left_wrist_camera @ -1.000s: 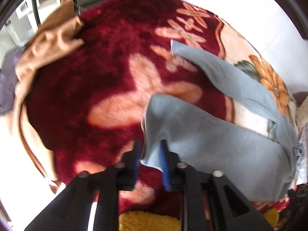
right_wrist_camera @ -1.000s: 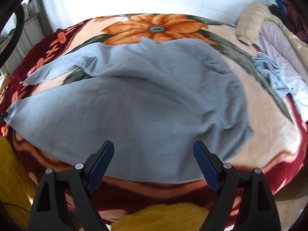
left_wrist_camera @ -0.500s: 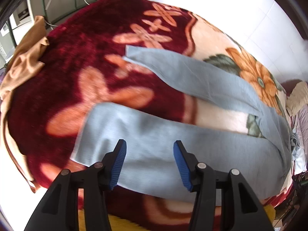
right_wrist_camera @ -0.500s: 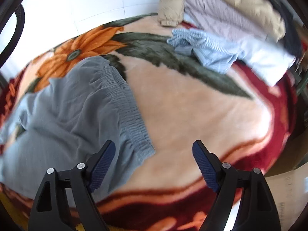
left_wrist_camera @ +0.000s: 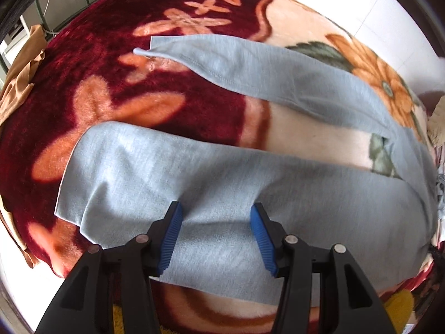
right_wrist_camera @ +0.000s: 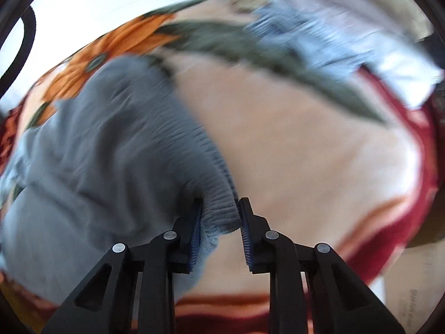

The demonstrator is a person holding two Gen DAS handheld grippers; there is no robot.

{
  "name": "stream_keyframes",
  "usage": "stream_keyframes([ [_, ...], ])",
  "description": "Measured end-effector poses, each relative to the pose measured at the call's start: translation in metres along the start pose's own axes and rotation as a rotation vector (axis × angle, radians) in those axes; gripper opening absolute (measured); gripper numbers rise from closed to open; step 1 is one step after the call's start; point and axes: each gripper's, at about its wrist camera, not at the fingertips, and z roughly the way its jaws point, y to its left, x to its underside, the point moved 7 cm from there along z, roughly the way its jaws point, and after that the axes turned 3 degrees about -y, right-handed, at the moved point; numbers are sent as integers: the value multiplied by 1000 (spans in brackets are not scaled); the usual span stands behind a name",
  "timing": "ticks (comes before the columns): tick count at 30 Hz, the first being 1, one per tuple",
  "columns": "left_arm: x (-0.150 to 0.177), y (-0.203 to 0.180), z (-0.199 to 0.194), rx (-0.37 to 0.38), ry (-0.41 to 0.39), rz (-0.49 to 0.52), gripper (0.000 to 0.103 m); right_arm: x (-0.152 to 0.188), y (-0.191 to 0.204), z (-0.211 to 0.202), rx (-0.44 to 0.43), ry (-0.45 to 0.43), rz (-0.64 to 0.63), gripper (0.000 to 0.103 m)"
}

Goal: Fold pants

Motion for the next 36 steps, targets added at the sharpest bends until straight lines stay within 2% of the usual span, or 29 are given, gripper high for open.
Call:
stream_keyframes([
  [3,-1,-2,2,-4,-2,19,56,-2,-26,-14,10,18,30,25],
  [10,0,-4,6,-13,-7,52,58,20,-22,8,27,139,-61,27],
  [13,-3,-6,3,-15,6,55,58,7,-20,-9,28,81,-56,27],
  [16,-13,-12,-2,22,5,40,58,-17,-13,-38,10,2,-66,29],
  [20,-33,-29,-10,70,-11,24,58,-54,1,-55,-42,-32,-109,51],
  [25,-65,-66,-20,93,-52,71,58,-91,32,-37,-66,-55,-191,53],
  [28,-86,-99,-28,112,-85,136,58,-109,47,-20,-39,-66,-207,53],
  [32,-115,-149,-33,145,-128,220,58,-130,70,0,-104,-52,-205,53],
  [36,-137,-197,-25,197,-132,261,58,-143,87,21,-150,-23,-211,53],
])
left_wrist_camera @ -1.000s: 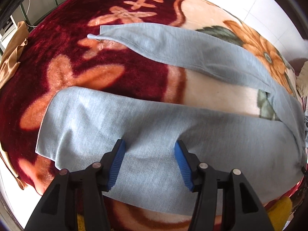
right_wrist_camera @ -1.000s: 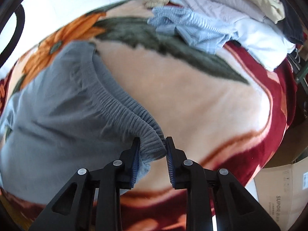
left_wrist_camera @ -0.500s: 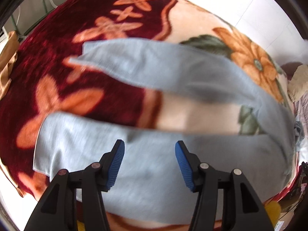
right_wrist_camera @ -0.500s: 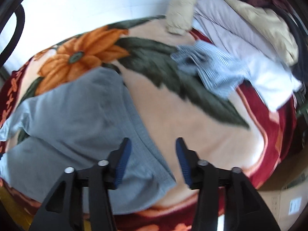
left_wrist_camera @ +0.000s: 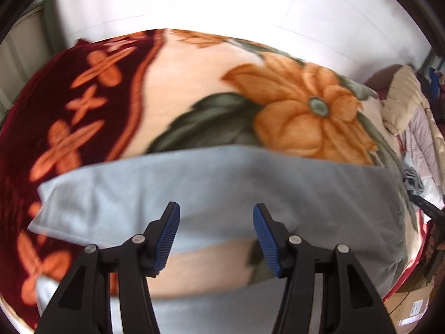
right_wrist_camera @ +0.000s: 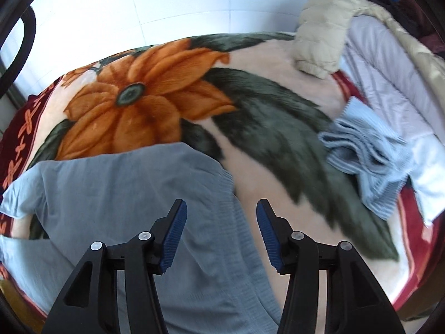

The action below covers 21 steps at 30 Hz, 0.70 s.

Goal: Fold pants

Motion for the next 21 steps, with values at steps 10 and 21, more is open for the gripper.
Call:
stream_keyframes([
  [10,-48,-64,81,16,10,208,78,-19,10,61,-1,102,-10,53],
  [21,-38,-58,150,31,180,428,83,-22,11,111,-22,172,-23,64],
])
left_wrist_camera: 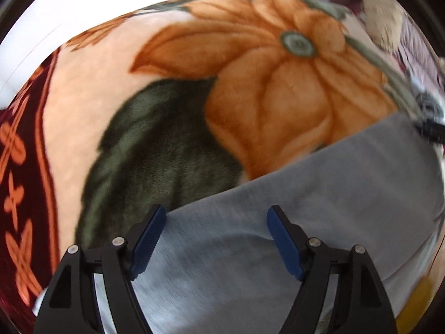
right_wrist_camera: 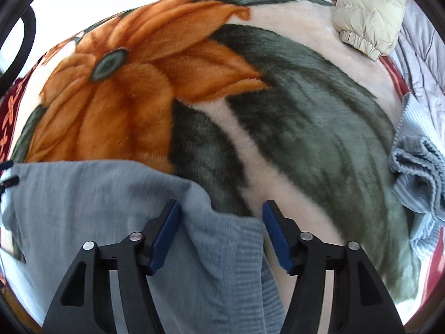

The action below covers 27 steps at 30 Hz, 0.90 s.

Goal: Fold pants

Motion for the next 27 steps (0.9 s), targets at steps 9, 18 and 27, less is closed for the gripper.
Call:
stream_keyframes([
  [9,3,9,19,67,-5,-119,82,-11,11,-5,-36,2,-78,21],
  [18,-27,6,-34,102,-179,-150,1,-38,-3,-51,-26,-178,-16,4],
  [27,-59,15,-59,133,-221,-152,5,-37,-2,-62,13,-230,-62,4],
])
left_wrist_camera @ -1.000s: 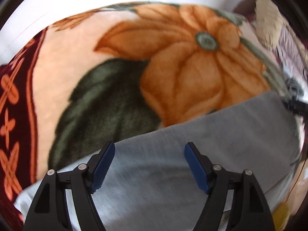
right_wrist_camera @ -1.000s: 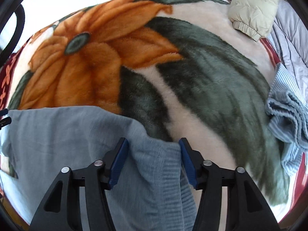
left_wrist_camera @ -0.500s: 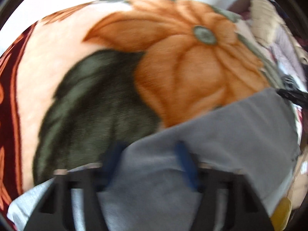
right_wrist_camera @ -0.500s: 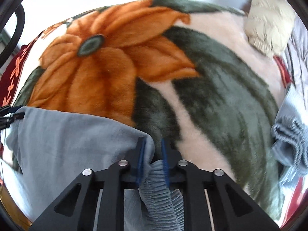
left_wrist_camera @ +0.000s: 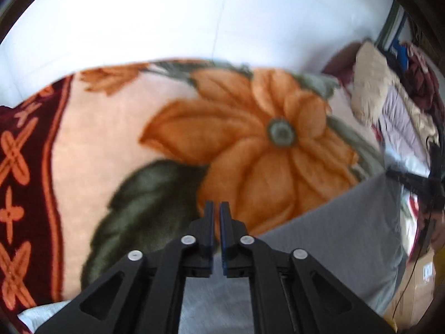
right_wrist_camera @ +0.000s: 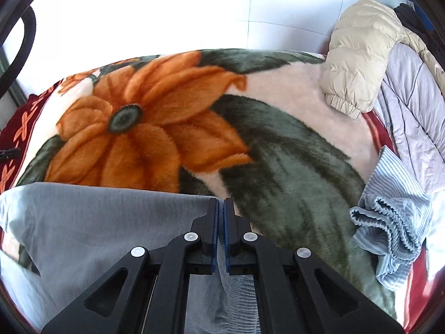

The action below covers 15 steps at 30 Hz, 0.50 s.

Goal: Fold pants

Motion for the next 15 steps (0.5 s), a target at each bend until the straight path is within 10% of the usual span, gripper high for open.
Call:
stream_keyframes([
  [10,63,2,43,-10,264,178,67,14,-4,28,-49,125,14,5],
  [15,78,-1,58,-16,265,244,70,25,0,49,-58,248,-18,39],
])
